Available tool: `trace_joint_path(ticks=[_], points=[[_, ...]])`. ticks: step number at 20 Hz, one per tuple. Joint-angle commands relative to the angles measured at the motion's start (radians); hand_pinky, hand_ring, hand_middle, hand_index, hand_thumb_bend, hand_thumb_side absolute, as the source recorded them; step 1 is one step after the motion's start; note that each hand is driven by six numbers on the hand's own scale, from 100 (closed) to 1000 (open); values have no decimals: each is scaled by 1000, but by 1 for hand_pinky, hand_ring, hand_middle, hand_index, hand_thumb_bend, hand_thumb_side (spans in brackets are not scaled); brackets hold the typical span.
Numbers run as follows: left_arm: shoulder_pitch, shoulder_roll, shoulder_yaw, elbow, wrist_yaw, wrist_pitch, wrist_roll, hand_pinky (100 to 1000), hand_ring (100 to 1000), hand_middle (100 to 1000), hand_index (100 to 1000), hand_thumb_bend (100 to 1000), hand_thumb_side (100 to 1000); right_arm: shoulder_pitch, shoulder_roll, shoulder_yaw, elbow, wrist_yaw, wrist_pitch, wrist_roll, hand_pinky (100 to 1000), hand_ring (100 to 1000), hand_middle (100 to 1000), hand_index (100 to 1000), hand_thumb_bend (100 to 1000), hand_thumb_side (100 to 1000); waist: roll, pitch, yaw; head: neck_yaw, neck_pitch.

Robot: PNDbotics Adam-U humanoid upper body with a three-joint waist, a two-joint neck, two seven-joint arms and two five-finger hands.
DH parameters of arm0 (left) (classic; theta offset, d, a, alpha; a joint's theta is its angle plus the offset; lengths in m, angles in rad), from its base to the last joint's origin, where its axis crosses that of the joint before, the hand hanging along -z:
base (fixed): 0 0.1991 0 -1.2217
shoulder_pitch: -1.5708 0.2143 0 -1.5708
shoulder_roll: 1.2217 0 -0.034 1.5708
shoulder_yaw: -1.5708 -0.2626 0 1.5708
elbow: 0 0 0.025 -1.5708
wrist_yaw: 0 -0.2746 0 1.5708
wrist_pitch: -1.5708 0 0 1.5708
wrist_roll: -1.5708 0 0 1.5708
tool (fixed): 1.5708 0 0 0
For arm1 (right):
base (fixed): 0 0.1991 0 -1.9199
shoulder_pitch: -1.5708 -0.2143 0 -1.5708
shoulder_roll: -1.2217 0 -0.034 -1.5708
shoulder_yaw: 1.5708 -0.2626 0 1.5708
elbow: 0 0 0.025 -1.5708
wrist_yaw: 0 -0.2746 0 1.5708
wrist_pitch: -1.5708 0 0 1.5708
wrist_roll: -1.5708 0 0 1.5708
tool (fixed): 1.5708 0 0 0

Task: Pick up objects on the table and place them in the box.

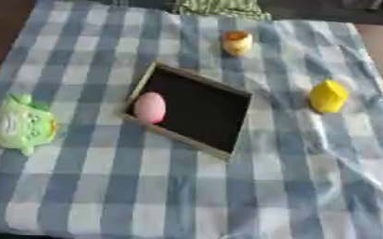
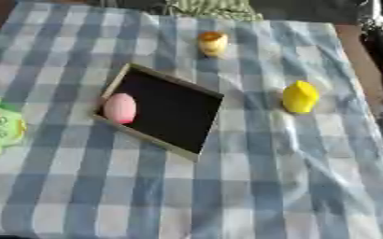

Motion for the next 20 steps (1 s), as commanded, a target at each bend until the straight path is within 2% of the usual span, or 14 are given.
trace_joint_path(ticks=[1,7,12,14,15,16,17,18,20], points=[[-2,15,6,-15,-3,3,1,928,708,664,806,162,485,-8,-17,-13,-8,-9,-2,2,815,833,646,739,100,556,-7,-3,-1,-2,7],[-3,14,4,-15,-4,3,-1,928,709,664,806,161,487,-13,-21,-13,-12,-8,-3,2,815,834,648,740,100,546,-6,3,-3,-3,4],[-3,15,2,-15,-5,3,-3,929,709,664,806,158,490,-52,-62,-9,-17,4,-4,6,816,833,654,744,100,483,-7,6,-1,-3,7],[-3,15,2,-15,-5,3,-4,929,709,664,806,158,489,-83,-93,-4,-19,14,-3,12,817,835,659,746,100,449,-7,6,1,-5,5],[-3,16,1,-15,-5,3,-5,929,709,665,806,158,489,-105,-115,-1,-19,23,-4,16,818,838,668,750,100,403,-7,6,2,-6,4],[-3,17,0,-15,-4,3,-5,929,709,665,806,157,488,-128,-136,4,-14,31,0,20,819,842,675,754,100,454,-7,5,3,-7,3],[-3,18,-1,-15,-4,4,-6,929,709,665,806,157,488,-156,-162,10,-7,39,4,26,819,843,681,756,100,353,-7,3,4,-9,3],[-4,19,-2,-15,-3,4,-7,929,709,665,806,158,487,-193,-192,18,7,48,10,34,821,848,696,762,100,315,-8,2,5,-11,3],[-4,21,-3,-15,-3,4,-9,929,710,665,806,158,487,-270,-245,37,48,70,24,59,822,855,708,768,100,305,-9,-2,8,-15,4]])
